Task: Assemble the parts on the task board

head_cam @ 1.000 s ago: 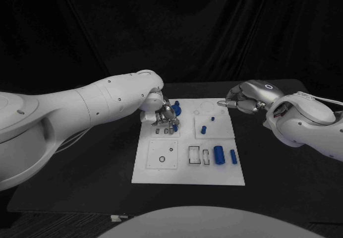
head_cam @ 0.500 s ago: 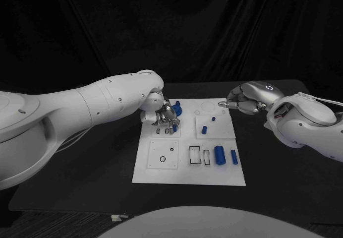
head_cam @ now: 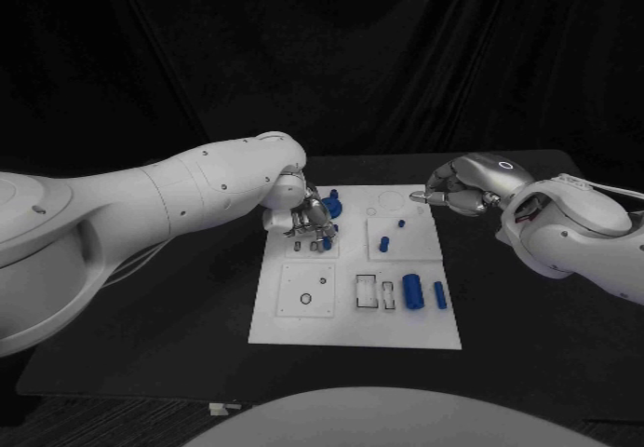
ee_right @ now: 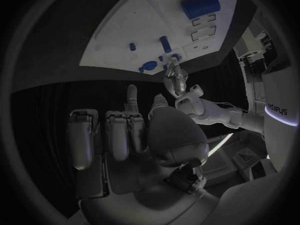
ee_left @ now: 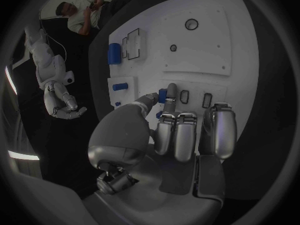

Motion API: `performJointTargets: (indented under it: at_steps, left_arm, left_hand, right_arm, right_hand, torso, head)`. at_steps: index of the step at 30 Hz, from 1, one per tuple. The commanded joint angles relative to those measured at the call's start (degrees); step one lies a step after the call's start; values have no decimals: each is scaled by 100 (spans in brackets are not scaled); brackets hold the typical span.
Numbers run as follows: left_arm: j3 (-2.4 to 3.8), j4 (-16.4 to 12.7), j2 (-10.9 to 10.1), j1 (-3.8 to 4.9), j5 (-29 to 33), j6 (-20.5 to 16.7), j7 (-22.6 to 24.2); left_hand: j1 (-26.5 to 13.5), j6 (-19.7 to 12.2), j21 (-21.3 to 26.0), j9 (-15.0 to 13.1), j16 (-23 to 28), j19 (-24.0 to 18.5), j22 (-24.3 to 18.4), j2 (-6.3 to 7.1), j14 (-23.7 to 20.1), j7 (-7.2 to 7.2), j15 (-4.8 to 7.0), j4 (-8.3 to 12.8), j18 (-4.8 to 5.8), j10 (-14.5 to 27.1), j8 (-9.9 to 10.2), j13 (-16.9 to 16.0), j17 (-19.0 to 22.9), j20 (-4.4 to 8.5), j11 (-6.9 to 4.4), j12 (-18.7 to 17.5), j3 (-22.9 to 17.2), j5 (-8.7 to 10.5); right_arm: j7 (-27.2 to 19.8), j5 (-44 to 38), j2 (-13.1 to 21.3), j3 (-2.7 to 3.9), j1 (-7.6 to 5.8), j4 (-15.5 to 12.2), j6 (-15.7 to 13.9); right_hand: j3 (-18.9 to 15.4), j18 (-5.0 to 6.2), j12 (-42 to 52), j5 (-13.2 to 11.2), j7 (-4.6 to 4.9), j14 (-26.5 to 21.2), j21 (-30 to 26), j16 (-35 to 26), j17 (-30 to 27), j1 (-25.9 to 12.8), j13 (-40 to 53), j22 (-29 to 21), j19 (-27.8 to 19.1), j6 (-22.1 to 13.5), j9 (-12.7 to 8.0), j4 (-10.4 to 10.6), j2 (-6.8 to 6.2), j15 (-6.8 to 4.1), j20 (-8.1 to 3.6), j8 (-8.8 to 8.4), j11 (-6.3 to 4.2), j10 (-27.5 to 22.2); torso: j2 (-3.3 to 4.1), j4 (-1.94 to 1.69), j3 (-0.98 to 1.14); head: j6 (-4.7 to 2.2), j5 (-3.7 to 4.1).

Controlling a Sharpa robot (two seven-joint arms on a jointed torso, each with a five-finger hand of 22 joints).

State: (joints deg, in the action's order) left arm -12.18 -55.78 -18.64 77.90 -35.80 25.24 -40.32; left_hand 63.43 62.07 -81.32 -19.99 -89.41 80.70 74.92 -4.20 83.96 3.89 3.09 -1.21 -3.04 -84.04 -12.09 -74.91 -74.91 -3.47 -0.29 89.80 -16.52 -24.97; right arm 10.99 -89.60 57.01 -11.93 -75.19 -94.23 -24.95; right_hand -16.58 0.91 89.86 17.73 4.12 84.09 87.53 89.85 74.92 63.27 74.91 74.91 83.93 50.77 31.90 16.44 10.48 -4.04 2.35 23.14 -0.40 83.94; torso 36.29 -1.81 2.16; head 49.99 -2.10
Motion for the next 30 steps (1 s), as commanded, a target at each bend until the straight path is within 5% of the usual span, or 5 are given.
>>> performJointTargets:
  at_steps: [1,12,30]
  left_arm:
    - [5,-31,0,-11,38,-13,-58]
    - [5,-71,-25,-11,38,-122,-21]
    - [5,-339,-268,-7,39,-382,-141]
  left_hand:
    - [5,-51,24,-78,28,-6,357,54,534,-28,40,62,-26,-596,-47,-1509,-1379,45,-31,20,-107,-68]
    - [40,-161,29,-430,24,25,404,121,541,-31,54,402,-20,-596,-255,-1509,-1389,61,-41,20,-574,-195]
    - [-26,-195,37,-540,45,30,410,152,527,-29,57,432,-20,-596,-324,-1509,-1361,64,-41,20,-662,-196]
  right_arm:
    - [89,-38,3,4,14,1,29]
    - [96,-38,11,4,15,-2,27]
    - [103,-38,17,4,45,15,-4]
  right_hand:
    - [-23,-13,14,21,-8,591,-15,15,1508,44,1509,1406,449,36,7,-5,3,42,45,24,25,606]
    - [-23,-9,14,23,-8,591,-28,15,1508,53,1509,1401,441,34,9,-3,7,42,45,25,24,606]
    - [-24,-7,14,23,-8,591,-35,15,1508,65,1509,1398,437,30,10,-4,6,41,44,25,24,606]
  torso:
    - [0,1,1]
    - [0,3,1]
    - [1,-2,0]
  head:
    - [1,-2]
    - [1,-7]
    - [1,-46]
